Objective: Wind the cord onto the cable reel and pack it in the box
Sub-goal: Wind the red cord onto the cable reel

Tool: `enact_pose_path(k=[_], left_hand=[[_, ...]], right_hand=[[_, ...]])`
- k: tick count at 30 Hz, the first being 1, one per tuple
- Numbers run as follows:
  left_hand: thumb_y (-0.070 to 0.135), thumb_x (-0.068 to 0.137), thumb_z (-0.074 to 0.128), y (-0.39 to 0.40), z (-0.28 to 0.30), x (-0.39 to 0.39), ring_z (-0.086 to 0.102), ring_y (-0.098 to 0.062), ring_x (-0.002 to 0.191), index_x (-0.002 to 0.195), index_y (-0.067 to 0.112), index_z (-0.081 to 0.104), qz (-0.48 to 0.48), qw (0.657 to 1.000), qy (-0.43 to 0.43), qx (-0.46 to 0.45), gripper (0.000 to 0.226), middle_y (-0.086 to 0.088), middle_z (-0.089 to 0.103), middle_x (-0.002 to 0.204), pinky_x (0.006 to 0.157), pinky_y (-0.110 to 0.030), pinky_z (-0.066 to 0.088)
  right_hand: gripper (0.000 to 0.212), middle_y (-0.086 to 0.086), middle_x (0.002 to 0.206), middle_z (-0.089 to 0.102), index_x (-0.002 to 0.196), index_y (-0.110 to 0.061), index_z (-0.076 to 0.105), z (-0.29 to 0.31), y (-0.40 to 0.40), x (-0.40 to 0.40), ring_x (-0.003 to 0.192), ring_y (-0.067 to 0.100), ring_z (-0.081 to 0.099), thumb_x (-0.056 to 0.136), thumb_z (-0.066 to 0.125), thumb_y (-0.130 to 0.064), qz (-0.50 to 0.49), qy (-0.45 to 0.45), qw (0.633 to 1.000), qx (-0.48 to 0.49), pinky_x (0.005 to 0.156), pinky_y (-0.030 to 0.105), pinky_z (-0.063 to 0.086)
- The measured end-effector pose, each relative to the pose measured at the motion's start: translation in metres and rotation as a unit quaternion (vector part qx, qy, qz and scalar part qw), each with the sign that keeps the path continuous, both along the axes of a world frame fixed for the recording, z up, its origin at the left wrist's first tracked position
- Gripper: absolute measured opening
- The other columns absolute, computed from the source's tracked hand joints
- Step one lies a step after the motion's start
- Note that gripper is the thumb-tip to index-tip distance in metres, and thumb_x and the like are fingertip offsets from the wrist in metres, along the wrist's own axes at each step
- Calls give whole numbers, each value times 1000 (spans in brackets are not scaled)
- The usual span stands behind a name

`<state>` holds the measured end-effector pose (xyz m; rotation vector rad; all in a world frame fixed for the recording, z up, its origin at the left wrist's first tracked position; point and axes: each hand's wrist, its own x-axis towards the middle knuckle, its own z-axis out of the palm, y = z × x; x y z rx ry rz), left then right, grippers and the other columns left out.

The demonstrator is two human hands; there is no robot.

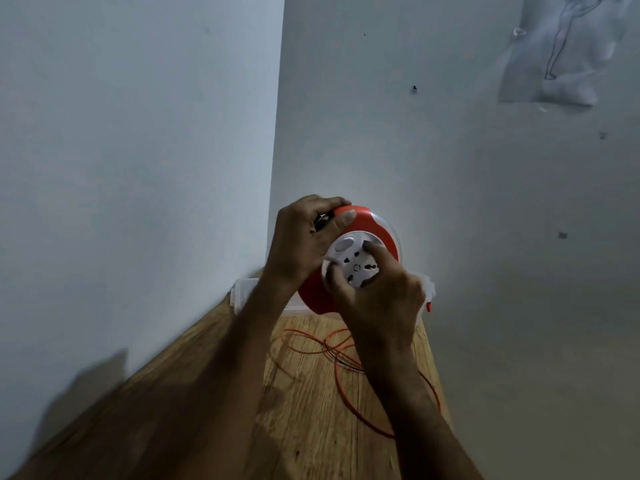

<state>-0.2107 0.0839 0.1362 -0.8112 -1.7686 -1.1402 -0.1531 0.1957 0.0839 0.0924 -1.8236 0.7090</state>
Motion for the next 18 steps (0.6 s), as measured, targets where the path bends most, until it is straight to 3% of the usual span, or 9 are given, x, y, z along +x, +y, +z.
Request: enact_pose_path(k=[3, 5, 7, 9, 11, 13, 14, 16, 18], left_hand=[[32, 92, 65, 7, 0, 4, 64, -6, 93, 118, 7, 69, 4, 1000, 20, -3, 35, -5, 72, 109, 80, -5, 48], [30, 92, 66, 13, -2, 5, 65, -10, 94, 118, 5, 69, 6, 999, 34, -18, 37, -7, 72, 109, 82, -8, 49], [29, 92, 66, 19, -4, 4, 67, -15, 94, 119, 4, 68, 11, 998, 45, -34, 37, -9, 71, 108, 83, -18, 54], [29, 92, 66, 22, -7, 3, 68, -17, 95, 119, 4, 68, 11, 998, 47, -47, 37, -11, 71, 109, 84, -25, 57], [29, 92, 64, 24, -9, 1, 68, -18, 96, 119, 4, 68, 9, 997, 44, -58, 37, -11, 71, 110, 85, -29, 58], [30, 92, 64, 26, -12, 1, 67, -18, 96, 119, 5, 68, 6, 997, 35, -62, 37, -10, 71, 109, 84, -30, 58], [29, 92, 65, 26, -12, 0, 67, -18, 96, 119, 5, 68, 4, 998, 32, -62, 37, -10, 71, 109, 84, -27, 57], [30, 92, 65, 26, -12, 0, 67, -16, 95, 119, 5, 68, 2, 998, 26, -57, 36, -10, 71, 109, 82, -17, 53], [31, 92, 65, 24, -10, 0, 65, -11, 93, 119, 5, 68, 6, 999, 24, -47, 37, -9, 71, 108, 80, -8, 47]], right_hand=[[59, 5, 113, 72, 126, -15, 60, -2, -5, -3, 81, 7, 67, 81, 78, -49, 58, -46, 985, -158, 66, 10, 55], [64, 11, 113, 69, 124, -21, 53, -4, -4, -8, 81, 18, 73, 77, 75, -58, 141, -113, 931, -317, 54, 29, 62], [68, 17, 104, 70, 119, -15, 56, -3, -4, -8, 77, 27, 75, 74, 74, -62, 210, -162, 855, -447, 51, 33, 60], [56, 18, 95, 74, 116, -9, 59, 2, -3, -3, 73, 27, 76, 82, 73, -52, 268, -188, 769, -549, 55, 31, 59], [53, 20, 97, 74, 121, -5, 54, 10, -1, 5, 65, 24, 75, 86, 74, -39, 347, -196, 628, -668, 58, 32, 60], [59, 24, 107, 71, 129, -2, 50, 19, 4, 13, 53, 20, 70, 86, 76, -32, 419, -180, 469, -757, 47, 28, 57], [58, 27, 109, 69, 129, -1, 50, 21, 8, 14, 47, 19, 67, 87, 76, -30, 433, -172, 415, -782, 41, 26, 54], [54, 29, 107, 69, 125, 2, 53, 25, 12, 18, 41, 19, 65, 87, 76, -29, 445, -168, 366, -800, 35, 24, 51], [57, 26, 98, 70, 124, 3, 54, 25, 10, 18, 42, 17, 65, 87, 76, -33, 454, -181, 375, -788, 36, 22, 51]])
